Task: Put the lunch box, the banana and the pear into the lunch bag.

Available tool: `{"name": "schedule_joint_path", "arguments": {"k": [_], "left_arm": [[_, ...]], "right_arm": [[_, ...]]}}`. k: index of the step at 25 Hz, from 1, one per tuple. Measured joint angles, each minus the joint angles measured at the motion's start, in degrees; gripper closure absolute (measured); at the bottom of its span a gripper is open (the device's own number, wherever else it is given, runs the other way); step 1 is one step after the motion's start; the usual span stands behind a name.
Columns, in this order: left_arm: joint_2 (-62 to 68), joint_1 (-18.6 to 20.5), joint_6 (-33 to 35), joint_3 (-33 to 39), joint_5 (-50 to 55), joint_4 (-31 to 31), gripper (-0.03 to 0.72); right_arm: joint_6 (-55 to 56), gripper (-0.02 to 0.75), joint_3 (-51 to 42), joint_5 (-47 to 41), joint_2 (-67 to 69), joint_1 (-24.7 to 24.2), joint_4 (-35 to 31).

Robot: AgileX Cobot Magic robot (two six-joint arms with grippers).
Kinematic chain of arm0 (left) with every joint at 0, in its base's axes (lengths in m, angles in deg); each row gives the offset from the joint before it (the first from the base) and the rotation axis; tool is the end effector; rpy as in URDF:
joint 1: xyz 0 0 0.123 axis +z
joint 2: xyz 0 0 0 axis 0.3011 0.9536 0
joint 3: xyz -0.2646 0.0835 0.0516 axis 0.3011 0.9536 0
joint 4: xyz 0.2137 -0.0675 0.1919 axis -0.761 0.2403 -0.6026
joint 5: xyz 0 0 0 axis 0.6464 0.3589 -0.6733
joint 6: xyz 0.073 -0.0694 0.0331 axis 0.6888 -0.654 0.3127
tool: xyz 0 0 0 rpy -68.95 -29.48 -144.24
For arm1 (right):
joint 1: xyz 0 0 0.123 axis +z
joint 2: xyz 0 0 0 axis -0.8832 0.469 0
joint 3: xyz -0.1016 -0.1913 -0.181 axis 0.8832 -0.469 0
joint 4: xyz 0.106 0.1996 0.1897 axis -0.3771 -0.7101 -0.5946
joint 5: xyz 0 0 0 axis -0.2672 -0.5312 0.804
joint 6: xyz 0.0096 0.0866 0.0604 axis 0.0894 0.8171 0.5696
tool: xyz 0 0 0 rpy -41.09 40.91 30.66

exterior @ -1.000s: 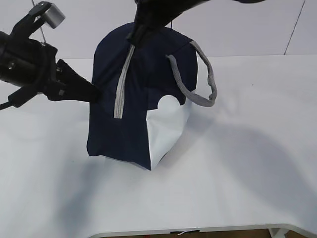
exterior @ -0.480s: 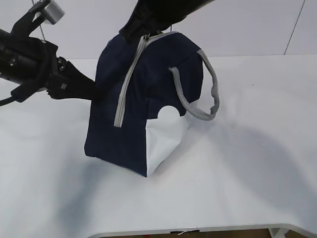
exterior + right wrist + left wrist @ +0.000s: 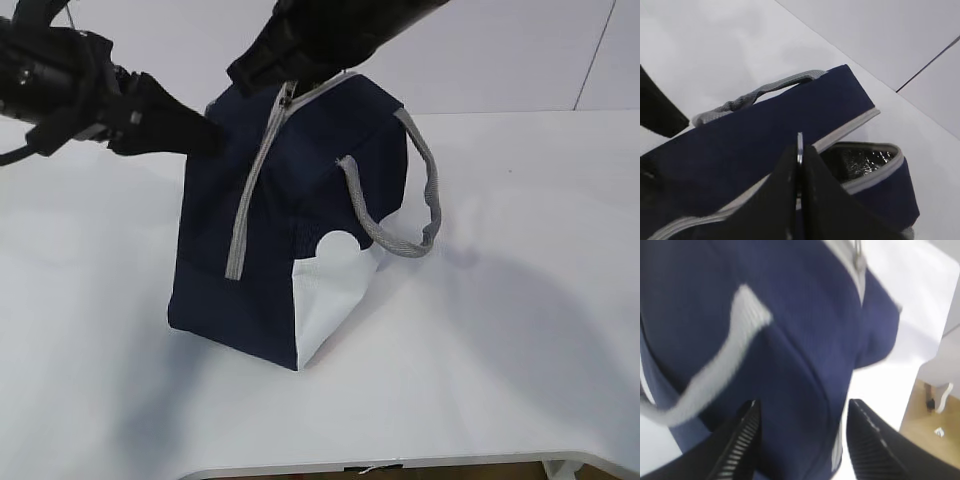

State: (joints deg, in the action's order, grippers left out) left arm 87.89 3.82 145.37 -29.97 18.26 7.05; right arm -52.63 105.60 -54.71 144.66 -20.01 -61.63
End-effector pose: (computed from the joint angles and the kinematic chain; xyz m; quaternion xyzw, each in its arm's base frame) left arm 0.3498 -0.1585 0.2573 0.3414 0.8072 -0.3299 0.3507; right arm 0.3534 0.2786 0.3405 -0.3337 0.8203 0.0005 0.4645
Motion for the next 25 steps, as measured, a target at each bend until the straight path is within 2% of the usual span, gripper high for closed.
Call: {"name": "schedule_joint_path", "arguments": {"k": [9,12,14,19,21,25], "left_arm": [[4.2,-0.1,0.0,-5.8,1.2,1.8,0.288],[4.9,-0.1,0.0,-6.0,2.0,2.1,0.314],[5.2,-0.1,0.0,-6.0,3.2,2.1,0.377],[5.7,-0.1,0.0,-6.0,4.6,2.1,0.645],[5.7,-0.1,0.0,-6.0,5.5,1.9,0.684],[4.8,-0.1,-0.4,-6.0,6.1,-1.2,0.693]], "right_arm": [[0.0,0.720,0.9,0.0,0.0,-0.1,-4.4],[0.2,0.720,1.0,0.0,0.0,-0.1,-4.7],[0.2,0.720,1.0,0.0,0.0,-0.1,-4.9],[0.5,0.720,1.0,0.0,0.0,-0.1,-5.1],[0.6,0.720,1.0,0.0,0.0,-0.1,-5.1],[0.7,0.720,1.0,-0.1,0.0,-0.5,-4.0]]}}
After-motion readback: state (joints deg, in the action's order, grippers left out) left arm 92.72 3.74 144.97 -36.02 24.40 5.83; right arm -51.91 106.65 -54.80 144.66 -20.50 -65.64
